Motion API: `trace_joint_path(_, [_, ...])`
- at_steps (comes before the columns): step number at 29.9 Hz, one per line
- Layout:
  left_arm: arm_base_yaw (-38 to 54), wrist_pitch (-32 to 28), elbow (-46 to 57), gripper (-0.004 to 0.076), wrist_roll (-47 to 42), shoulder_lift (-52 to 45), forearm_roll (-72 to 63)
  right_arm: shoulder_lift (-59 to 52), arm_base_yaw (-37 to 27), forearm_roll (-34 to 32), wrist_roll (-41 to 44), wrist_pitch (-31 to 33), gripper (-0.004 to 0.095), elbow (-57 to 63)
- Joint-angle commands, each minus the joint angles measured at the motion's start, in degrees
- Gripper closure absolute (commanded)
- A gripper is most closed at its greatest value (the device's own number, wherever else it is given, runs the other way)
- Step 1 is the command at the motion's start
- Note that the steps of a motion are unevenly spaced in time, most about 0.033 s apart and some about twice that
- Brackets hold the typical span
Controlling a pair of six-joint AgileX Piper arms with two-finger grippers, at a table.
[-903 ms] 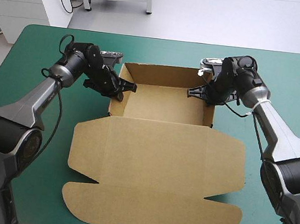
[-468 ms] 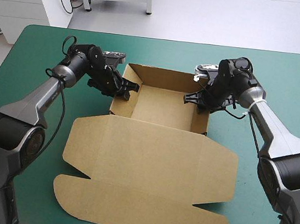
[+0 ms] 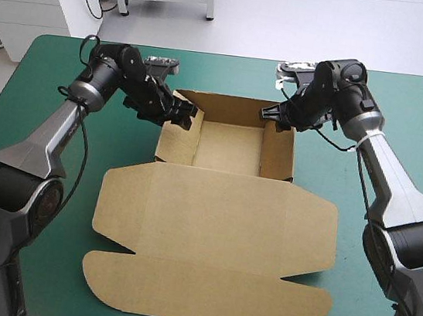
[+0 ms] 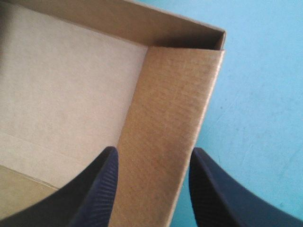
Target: Fold the box
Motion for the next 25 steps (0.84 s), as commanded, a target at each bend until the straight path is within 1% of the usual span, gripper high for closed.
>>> trace_joint_path(1, [-0.2,3.7,-9.4,0.0291,0.0,-4.0,-0.8,-3.3,0.0,-0.3,-1.8,0.3,0.0469,-4.4])
trace_joint_path(4, [-0.2,4.3,-14.2,0.0342,0.0,-4.7,1.6,-3.5,0.0,-0.3,-1.8,0.3,0.0469,-5.2])
trace_joint_path(7, [-0.2,4.3,-16.5,0.0388,-0.4,-6.2,1.1,-3.6,0.0,-0.2,-1.3,0.3,0.0469,-5.2])
trace_joint_path(9, [-0.2,4.3,-16.7,0.0441,-0.4,-7.8,0.7,-3.6,0.0,-0.3,-1.2,0.3,0.0469,-5.2])
trace_joint_path(11, [-0.2,4.4,-16.6,0.0537,1.0,-9.7,1.0,-3.6,0.0,-1.6,-1.1,0.3,0.0469,-5.1])
trace_joint_path(14, [-0.2,4.4,-15.8,0.0734,5.2,-13.4,3.8,-3.6,0.0,-3.7,0.2,0.3,0.0469,-5.1])
trace_joint_path(19, [-0.2,4.4,-10.9,0.0731,5.3,-21.0,13.4,-3.1,-0.3,-5.1,1.3,0.3,0.0469,-4.6])
trace_joint_path(22, [-0.2,4.4,-5.0,0.0731,5.3,-26.4,17.2,-2.7,-0.5,-4.7,1.3,0.3,0.0469,-3.2])
trace_joint_path(25, [-0.2,4.3,3.2,0.0731,5.5,-32.7,19.5,-2.7,-0.5,-5.1,0.4,0.3,0.0469,-0.3])
